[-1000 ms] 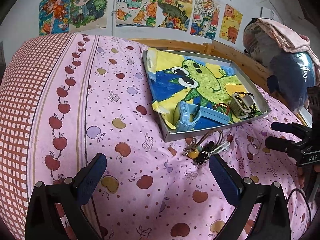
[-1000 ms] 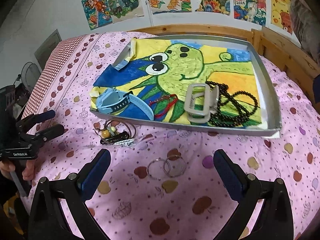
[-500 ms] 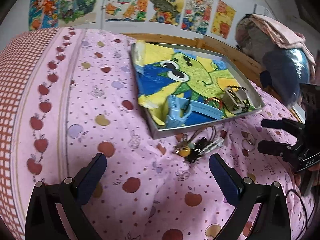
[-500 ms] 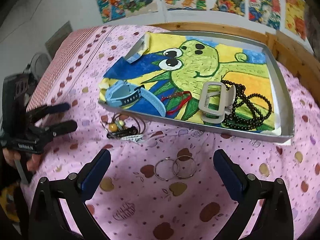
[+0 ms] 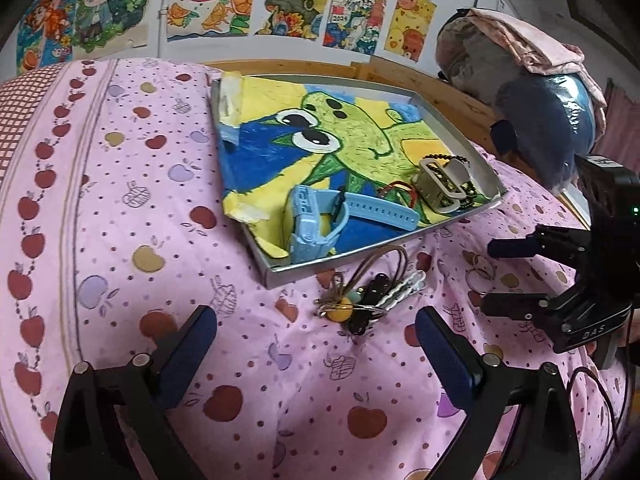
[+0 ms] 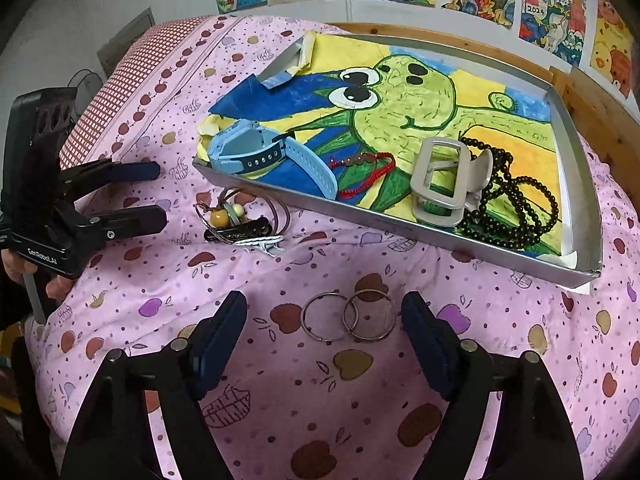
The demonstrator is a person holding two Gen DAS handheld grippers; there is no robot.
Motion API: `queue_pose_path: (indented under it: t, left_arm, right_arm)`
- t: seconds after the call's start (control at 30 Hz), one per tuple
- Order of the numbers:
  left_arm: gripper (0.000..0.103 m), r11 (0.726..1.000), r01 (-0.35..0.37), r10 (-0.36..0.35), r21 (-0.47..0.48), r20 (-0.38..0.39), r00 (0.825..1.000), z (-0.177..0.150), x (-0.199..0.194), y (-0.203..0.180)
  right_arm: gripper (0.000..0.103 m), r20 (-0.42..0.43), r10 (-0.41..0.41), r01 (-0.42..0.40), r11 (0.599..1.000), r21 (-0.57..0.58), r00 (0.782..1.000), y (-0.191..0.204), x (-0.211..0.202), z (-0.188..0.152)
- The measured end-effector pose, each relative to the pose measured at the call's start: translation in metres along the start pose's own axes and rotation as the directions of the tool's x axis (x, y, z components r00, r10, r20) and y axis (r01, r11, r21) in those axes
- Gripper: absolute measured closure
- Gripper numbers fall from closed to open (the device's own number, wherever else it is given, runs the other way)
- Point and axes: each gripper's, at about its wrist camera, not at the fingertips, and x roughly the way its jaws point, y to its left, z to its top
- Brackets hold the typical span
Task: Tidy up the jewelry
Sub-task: 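Move the right tool toward the silver rings while the left tool approaches the keys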
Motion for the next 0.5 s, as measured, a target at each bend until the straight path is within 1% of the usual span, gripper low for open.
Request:
queue_pose_path:
  t: [0.23, 0.3, 0.47, 0.5]
  left_arm:
    - [0.008, 0.999, 0.040, -0.040, 0.020, -0.007, 0.999, -0.003, 0.004, -0.002]
    - [0.011, 0.998, 0.050, -0.049, 0.029, -0.012, 0.999, -0.003, 0.006, -0.003]
    - [0.028, 0.997, 0.056, -0.053, 0.056, -0.045, 0.998, -0.005, 0.015, -0.003]
    - [0.030, 0.996, 0.053, -0.050, 0.065, -0.051, 0.997, -0.004, 0.017, -0.003]
  right_arm:
    - [0.028, -0.021, -0.015, 0.015, 1.000, -0.002, 1.000, 0.001, 0.004, -0.001]
    - [0.028, -0.029, -0.021, 0.021, 1.000, -0.002, 0.999, 0.001, 0.006, -0.001]
    - [0.028, -0.051, -0.037, 0.037, 0.999, -0.017, 0.998, -0.001, 0.010, 0.000]
    - [0.028, -0.055, -0.039, 0.038, 0.999, -0.019, 0.998, -0.001, 0.010, 0.000]
